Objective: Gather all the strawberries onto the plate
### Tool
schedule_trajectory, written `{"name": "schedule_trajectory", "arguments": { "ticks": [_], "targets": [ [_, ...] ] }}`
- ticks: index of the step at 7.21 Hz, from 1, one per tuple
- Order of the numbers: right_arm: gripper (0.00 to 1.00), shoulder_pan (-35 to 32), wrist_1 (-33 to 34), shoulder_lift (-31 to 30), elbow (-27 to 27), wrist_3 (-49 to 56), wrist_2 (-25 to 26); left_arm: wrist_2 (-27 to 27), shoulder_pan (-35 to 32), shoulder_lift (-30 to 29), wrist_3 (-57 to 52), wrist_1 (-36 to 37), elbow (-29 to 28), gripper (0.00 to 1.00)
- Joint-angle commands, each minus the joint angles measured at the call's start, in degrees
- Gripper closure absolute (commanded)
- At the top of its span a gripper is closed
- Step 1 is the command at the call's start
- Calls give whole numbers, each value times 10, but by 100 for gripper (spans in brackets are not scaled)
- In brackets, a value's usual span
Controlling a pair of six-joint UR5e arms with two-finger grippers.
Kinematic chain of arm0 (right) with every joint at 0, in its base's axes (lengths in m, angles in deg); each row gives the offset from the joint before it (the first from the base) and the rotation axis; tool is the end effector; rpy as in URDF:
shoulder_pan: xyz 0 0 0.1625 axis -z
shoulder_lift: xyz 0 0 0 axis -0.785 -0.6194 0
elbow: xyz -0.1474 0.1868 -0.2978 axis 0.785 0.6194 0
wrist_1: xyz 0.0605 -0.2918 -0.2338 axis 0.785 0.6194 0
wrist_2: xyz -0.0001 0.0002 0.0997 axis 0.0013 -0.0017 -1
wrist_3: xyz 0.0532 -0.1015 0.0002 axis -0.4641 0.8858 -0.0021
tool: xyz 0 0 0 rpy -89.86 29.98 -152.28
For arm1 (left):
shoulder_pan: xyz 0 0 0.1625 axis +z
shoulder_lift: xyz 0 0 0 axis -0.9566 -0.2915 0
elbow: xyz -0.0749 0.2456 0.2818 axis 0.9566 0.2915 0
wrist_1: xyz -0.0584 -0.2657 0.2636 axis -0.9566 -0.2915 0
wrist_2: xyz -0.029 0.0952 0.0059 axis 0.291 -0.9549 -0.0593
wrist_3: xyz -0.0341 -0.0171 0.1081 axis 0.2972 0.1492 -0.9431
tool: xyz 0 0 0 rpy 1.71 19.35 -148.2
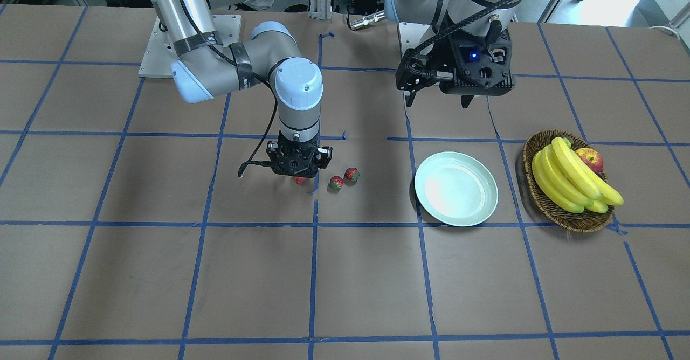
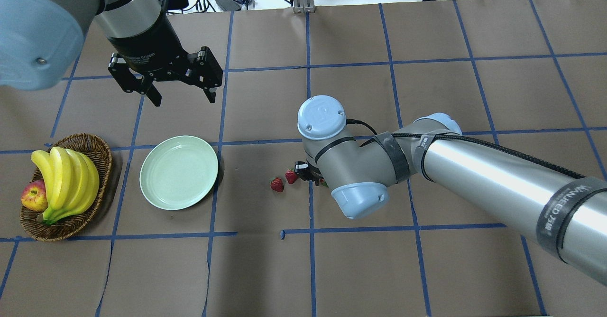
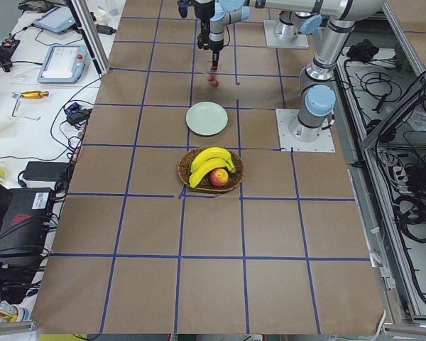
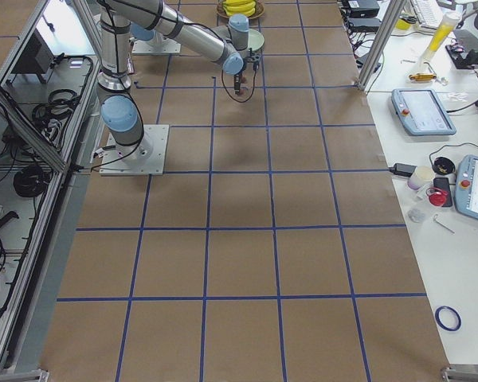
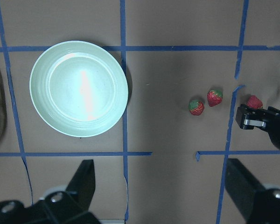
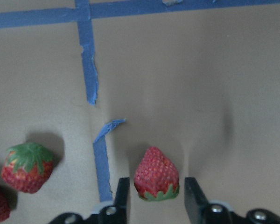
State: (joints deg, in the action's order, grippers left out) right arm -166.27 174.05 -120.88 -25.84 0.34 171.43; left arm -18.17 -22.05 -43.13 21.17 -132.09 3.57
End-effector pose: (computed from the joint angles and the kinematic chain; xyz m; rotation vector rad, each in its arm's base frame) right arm 0.3199 -0.3897 0.1583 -0.1368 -3.0984 0.0004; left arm -0.1753 -0.4411 0.4336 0.0260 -3.1279 -0.0621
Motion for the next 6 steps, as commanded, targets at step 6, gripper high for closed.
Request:
{"name": "schedule_trajectory", "arguments": {
  "ticks": [6],
  "targets": [
    [100,-3,-64,7,113,-15,-18,0,0,0,-1,0,-1,0]
  ]
}}
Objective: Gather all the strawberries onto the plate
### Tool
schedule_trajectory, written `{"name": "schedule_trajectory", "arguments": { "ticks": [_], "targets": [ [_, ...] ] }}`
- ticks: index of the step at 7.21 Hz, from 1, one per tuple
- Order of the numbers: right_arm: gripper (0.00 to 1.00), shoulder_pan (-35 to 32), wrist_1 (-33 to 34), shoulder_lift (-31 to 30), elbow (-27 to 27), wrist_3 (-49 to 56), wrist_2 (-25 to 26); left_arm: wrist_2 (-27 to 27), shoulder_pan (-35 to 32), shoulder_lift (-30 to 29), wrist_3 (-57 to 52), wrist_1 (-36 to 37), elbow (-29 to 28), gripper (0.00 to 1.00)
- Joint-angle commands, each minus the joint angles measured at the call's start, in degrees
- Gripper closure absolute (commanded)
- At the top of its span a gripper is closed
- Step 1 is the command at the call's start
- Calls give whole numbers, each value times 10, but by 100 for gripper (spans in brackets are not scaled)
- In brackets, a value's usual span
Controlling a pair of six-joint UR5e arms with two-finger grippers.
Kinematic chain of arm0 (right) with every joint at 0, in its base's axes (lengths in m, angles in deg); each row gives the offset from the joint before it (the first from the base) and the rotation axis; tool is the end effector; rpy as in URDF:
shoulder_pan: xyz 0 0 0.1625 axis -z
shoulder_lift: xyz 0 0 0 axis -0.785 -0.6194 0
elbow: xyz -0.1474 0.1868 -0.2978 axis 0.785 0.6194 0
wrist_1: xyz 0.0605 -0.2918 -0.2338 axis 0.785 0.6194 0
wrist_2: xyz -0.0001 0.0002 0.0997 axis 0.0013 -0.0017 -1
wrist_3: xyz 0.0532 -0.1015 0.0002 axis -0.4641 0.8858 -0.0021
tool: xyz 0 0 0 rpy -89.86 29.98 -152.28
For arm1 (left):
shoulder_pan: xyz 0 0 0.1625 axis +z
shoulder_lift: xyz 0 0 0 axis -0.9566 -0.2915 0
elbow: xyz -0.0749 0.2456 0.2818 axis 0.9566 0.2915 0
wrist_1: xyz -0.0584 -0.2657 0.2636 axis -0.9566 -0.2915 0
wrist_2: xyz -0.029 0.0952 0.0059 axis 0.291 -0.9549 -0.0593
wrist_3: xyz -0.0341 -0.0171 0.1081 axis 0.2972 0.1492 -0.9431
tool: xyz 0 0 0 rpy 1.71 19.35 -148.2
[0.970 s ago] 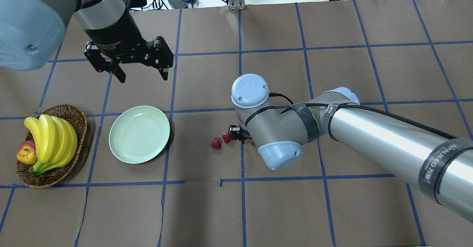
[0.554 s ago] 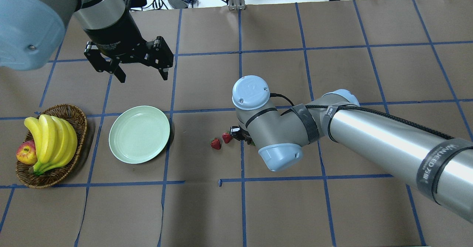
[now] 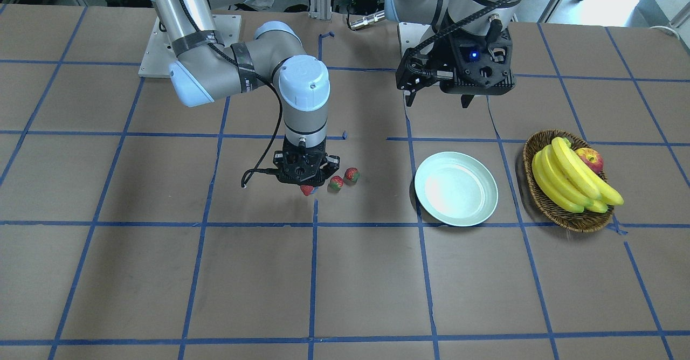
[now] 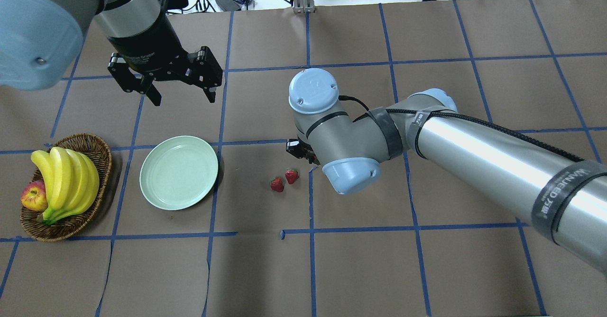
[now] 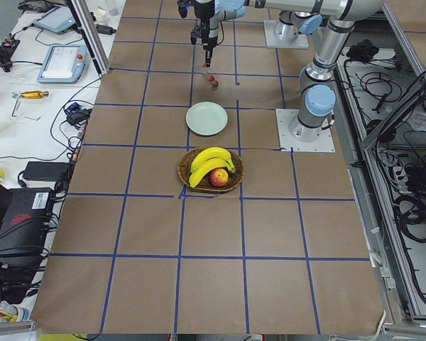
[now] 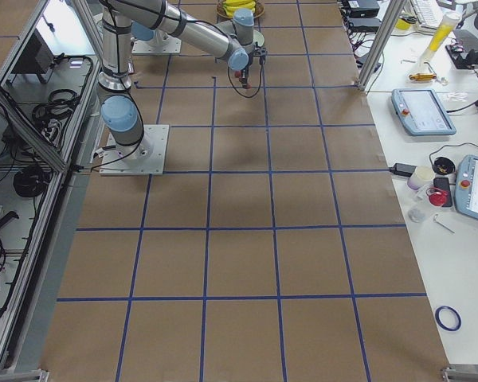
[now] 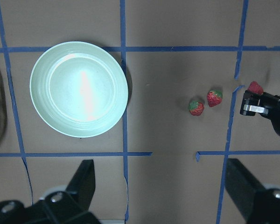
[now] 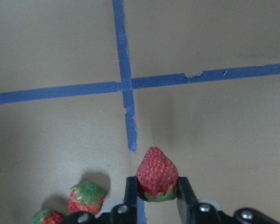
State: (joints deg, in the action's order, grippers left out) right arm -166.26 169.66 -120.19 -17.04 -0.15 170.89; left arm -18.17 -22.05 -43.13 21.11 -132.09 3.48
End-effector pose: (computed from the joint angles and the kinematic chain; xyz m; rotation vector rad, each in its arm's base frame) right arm 0.3389 -0.4290 0.2018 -0.1536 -3.1347 0.0845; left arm -0.1753 -0.4413 0.4343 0.0243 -3.1277 -0.0596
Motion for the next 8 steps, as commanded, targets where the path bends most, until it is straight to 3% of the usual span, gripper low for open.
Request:
{"name": "schedule_trajectory", "arguments": {
  "ticks": [1,2,4,5,6,8],
  "targets": [
    [100,-14,-8,3,30,-57,-66,0,0,0,1,0,0,0],
    [100,-30,40,14,28,-91,-115,0,0,0,1,0,0,0],
    [95,-66,109,70,34,-105,-131,0,0,0,2,0,0,0],
    [87,-67,112,79,34,-108,-131,0,0,0,1,0,0,0],
    [1,-67,111,76,32,-107,-129,0,0,-1,1,1,0,0],
    [0,-43,83,36,29,-63,-118,0,0,-1,0,0,0,0]
  ]
}}
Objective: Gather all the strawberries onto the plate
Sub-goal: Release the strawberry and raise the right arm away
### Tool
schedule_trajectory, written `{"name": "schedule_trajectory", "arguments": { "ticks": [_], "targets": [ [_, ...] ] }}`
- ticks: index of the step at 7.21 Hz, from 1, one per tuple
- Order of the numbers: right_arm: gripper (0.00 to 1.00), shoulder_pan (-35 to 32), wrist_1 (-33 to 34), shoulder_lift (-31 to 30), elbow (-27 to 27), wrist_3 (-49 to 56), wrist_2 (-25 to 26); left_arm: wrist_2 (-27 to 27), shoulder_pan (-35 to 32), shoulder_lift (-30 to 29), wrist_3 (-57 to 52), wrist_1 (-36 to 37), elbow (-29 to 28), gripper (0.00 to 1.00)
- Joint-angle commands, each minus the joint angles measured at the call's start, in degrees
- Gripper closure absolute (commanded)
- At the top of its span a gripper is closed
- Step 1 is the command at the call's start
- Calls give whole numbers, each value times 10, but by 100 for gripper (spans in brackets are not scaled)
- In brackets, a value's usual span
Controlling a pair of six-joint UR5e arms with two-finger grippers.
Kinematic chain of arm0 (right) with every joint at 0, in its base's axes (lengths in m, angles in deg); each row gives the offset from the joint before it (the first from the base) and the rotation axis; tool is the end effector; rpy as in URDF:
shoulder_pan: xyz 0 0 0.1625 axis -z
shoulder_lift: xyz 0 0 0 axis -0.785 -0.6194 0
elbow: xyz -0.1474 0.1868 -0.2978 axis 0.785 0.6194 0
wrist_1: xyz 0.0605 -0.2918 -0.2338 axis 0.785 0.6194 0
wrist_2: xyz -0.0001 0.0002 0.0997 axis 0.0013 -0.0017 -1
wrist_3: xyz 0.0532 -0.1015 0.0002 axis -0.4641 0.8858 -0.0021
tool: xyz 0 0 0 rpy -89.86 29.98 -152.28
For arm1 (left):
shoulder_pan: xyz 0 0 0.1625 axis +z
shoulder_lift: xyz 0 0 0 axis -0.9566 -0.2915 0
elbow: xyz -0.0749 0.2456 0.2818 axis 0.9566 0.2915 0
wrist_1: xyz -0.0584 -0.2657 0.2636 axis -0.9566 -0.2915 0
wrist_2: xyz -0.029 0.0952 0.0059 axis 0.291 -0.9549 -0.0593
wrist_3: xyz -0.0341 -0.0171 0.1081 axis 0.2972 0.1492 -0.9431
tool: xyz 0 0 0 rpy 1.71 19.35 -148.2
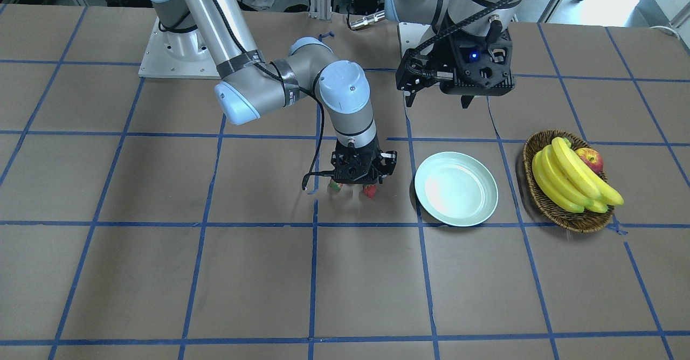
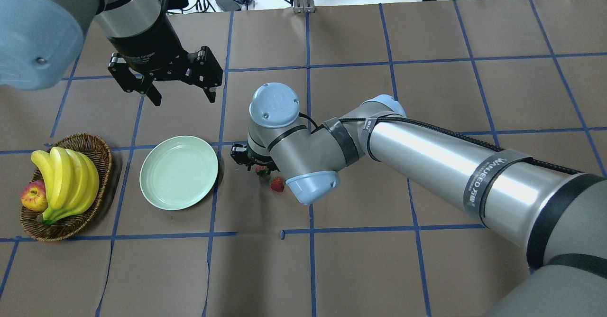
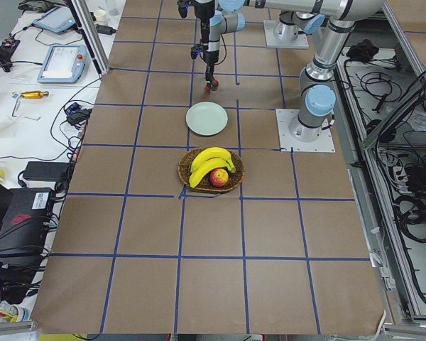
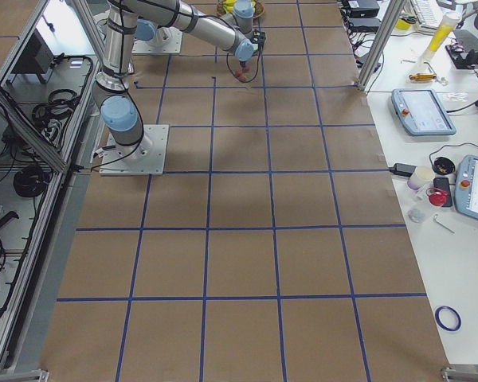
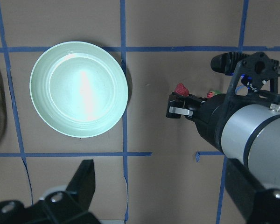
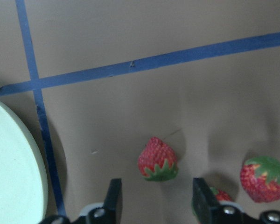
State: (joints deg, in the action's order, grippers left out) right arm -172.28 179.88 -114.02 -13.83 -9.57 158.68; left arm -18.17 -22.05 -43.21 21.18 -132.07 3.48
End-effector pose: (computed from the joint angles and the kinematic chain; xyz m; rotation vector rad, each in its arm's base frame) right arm 0.4228 -0.4123 0.1864 0.2026 2.8822 -0.0506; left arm -0.1753 -0.4417 0.4337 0.0262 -3.1278 -0.0613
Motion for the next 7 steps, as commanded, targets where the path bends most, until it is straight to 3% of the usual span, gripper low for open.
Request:
{"name": "schedule_trajectory", "arguments": {
  "ticks": [1,3,5,7],
  "targets": [
    [0,78,-140,-73,-3,136,12,0,0,1,-2,0,1,0],
    [0,203,-302,-179,1,327,12,0,0,2,-2,0,0,0],
    [0,242,-338,-256,21,453,155,0,0,-2,-2,0,2,0],
    [0,256,-426,-280,84,460,142,0,0,-9,0,1,4,0]
  ]
}}
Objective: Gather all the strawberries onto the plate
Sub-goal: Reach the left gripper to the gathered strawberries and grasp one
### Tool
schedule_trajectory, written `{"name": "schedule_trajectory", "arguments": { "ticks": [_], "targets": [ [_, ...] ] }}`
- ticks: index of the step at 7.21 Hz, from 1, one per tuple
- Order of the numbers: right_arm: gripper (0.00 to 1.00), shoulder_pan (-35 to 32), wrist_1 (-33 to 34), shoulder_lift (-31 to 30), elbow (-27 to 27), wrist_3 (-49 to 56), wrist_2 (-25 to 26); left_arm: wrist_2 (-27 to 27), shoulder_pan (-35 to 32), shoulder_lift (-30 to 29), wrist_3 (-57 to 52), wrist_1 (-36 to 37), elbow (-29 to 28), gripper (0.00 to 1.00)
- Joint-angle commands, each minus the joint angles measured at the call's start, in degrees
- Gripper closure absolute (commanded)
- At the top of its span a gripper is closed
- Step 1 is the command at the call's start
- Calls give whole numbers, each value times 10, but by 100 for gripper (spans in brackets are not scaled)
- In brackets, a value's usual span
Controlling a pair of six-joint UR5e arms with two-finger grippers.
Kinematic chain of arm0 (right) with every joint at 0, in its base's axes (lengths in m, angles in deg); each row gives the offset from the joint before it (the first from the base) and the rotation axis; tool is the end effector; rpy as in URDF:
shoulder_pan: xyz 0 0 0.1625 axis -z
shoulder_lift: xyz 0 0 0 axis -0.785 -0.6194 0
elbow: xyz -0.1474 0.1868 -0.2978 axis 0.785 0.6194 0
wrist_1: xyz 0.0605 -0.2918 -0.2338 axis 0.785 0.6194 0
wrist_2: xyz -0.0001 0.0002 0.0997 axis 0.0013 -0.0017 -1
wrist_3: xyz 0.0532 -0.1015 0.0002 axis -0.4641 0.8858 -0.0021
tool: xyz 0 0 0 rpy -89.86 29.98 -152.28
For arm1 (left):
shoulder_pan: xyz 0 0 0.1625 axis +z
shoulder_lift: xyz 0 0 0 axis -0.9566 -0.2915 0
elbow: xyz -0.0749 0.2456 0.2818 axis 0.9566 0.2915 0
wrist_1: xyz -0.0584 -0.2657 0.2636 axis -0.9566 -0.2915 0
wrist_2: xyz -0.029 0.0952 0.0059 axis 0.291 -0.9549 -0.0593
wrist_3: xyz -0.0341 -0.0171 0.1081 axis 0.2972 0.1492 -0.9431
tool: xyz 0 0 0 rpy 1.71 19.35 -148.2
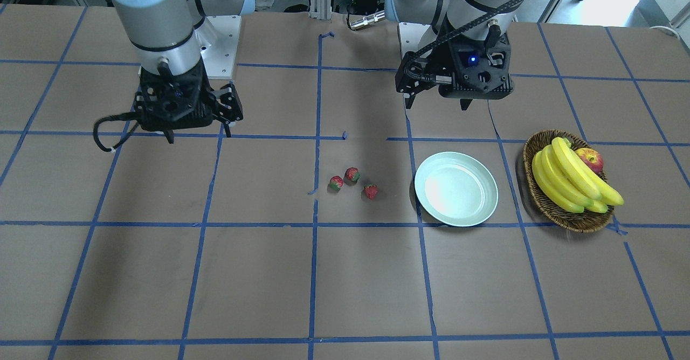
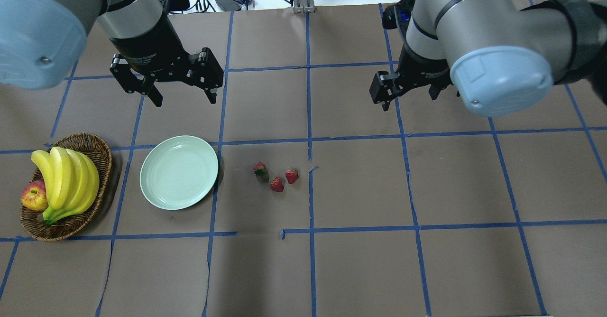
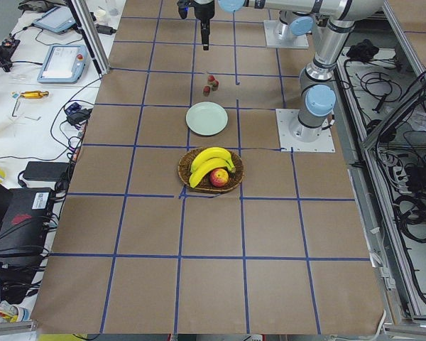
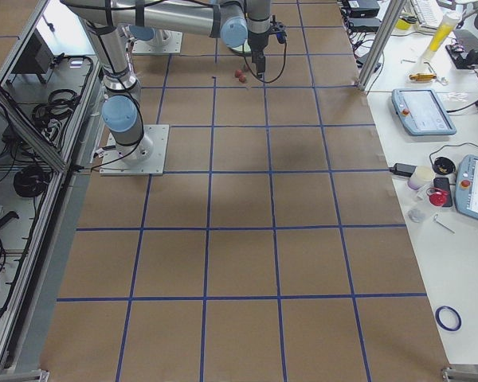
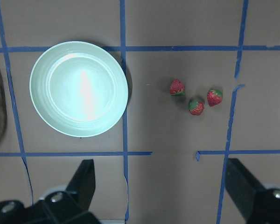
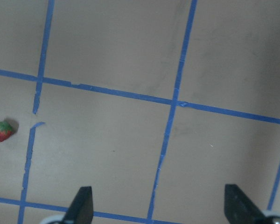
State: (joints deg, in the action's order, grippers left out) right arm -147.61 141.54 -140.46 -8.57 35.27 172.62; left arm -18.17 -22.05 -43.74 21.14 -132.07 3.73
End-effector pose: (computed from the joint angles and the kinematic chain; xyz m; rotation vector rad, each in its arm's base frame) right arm 0.1737 -0.4488 0.3928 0.2983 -3.0695 0.0895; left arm -0.1755 -0.4437 0.4275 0.0253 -3.1286 -0.0825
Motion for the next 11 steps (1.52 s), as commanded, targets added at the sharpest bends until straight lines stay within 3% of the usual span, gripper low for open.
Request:
{"name": "schedule_trajectory", "arguments": {
  "ticks": [1,3,5,6,9,11],
  "targets": [
    [0,7,-44,-14,28,2,4,0,0,-3,1,2,8,0],
    [0,9,-111,-26,64,0,8,0,0,-4,1,2,9,0],
    [0,9,-120,-25,81,-25,-22,3,0,-11,2,14,26,0],
    [0,10,-114,-24,81,-63,-48,9,-3,-21,6,58,60,0],
    [0,9,-113,-24,81,-64,-48,5,-58,-84,95,319,241,3],
    [0,9,-114,-24,81,-65,-49,4,-58,-134,98,407,265,6]
  ]
}}
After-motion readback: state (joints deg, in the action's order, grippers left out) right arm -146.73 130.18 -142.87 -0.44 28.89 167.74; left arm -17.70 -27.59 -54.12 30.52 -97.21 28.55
